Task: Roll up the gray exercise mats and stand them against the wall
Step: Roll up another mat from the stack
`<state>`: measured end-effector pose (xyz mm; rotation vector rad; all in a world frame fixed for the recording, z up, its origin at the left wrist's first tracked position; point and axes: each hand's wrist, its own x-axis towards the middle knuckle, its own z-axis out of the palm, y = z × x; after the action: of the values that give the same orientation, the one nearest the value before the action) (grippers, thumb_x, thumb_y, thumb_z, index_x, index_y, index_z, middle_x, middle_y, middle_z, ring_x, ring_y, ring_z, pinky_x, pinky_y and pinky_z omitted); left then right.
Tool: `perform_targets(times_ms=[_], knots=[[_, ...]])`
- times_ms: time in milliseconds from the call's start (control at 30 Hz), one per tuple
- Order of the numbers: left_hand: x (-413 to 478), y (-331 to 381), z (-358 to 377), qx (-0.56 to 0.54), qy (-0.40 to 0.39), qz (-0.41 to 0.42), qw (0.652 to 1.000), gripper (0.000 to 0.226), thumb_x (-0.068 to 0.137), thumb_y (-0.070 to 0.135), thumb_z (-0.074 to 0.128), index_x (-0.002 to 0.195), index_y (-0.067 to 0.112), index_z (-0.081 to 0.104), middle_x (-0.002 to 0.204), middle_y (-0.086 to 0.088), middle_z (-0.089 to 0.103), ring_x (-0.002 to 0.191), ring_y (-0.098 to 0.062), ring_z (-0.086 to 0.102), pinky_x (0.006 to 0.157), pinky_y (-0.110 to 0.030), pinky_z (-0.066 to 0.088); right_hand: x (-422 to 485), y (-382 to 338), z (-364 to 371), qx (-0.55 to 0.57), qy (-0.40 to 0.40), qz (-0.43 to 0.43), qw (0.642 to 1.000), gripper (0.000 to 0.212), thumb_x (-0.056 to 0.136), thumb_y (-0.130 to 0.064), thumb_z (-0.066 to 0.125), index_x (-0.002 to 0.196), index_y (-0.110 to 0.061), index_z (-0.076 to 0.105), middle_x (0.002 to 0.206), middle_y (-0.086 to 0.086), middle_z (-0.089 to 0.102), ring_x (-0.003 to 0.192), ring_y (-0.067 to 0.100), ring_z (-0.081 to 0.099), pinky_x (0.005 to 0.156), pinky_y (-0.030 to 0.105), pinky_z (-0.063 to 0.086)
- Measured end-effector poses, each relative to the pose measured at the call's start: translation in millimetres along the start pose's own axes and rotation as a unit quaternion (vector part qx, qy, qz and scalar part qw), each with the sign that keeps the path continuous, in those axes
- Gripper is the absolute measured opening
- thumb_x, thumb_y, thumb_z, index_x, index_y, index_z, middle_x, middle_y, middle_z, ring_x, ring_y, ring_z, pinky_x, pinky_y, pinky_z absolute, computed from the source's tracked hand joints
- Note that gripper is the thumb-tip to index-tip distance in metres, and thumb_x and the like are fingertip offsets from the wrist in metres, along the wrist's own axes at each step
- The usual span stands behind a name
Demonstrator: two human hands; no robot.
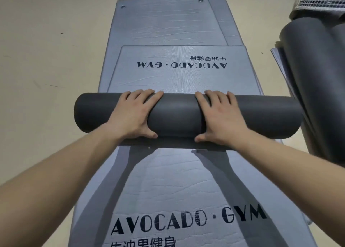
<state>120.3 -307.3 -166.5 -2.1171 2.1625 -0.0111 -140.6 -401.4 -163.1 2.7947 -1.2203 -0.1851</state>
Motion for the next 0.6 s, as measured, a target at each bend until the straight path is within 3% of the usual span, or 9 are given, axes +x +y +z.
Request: perform_targets(times_ms=[100,200,267,367,500,600], knots=[[21,-10,-8,-0.03,-0.048,0.002,0.998,0.134,0.054,0.083,0.075,0.162,0.035,0.011,0.164,-0.001,0.03,0.149,-0.028,0.029,0.122,-0.051,0.021,-6,-8,23,-0.029,0.032,-0.007,0.999,0.155,0.036,-0.073,0.091,0.16,-0.011,0.021,0.157,0.025,0.03,0.144,0.047,0.029,0.116,0.066,0.021],[24,0,7,0.037,-0.023,-0.021,0.999,0.14,0.054,0.087,0.071,0.162,0.028,0.005,0.165,-0.012,0.021,0.153,-0.037,0.018,0.123,-0.059,0.016,23,5,10,-0.024,0.027,-0.009,0.999,0.15,0.037,-0.077,0.087,0.158,-0.017,0.021,0.152,0.017,0.038,0.137,0.041,0.039,0.113,0.058,0.028],[23,11,18,0.052,0.013,-0.044,0.998,0.142,0.05,0.087,0.073,0.16,0.022,0.012,0.161,-0.014,0.026,0.148,-0.04,0.026,0.121,-0.058,0.021,40,13,0,-0.032,-0.007,-0.03,0.999,0.143,0.041,-0.083,0.08,0.155,-0.02,0.021,0.146,0.012,0.044,0.129,0.038,0.047,0.108,0.053,0.035],[32,14,13,0.017,0.045,-0.058,0.997,0.129,0.044,0.081,0.076,0.15,0.022,0.032,0.145,-0.008,0.046,0.128,-0.035,0.046,0.111,-0.051,0.034,55,19,-8,-0.038,-0.045,-0.045,0.997,0.135,0.044,-0.085,0.077,0.151,-0.021,0.025,0.136,0.01,0.05,0.119,0.037,0.056,0.101,0.049,0.044],[20,13,-5,0.022,-0.013,-0.023,0.999,0.121,0.046,0.092,0.063,0.145,0.026,0.036,0.133,-0.005,0.055,0.111,-0.031,0.056,0.098,-0.045,0.044,45,14,-25,0.008,-0.124,-0.058,0.991,0.129,0.043,-0.083,0.079,0.147,-0.025,0.029,0.126,0.003,0.053,0.105,0.031,0.062,0.082,0.041,0.052],[2,16,-13,0.0,-0.096,0.007,0.995,0.12,0.043,0.096,0.061,0.142,0.033,0.037,0.122,0.003,0.059,0.103,-0.025,0.057,0.079,-0.038,0.046,20,13,-28,0.085,-0.204,-0.056,0.974,0.129,0.039,-0.083,0.078,0.147,-0.032,0.03,0.129,-0.002,0.054,0.112,0.028,0.06,0.091,0.044,0.053]])
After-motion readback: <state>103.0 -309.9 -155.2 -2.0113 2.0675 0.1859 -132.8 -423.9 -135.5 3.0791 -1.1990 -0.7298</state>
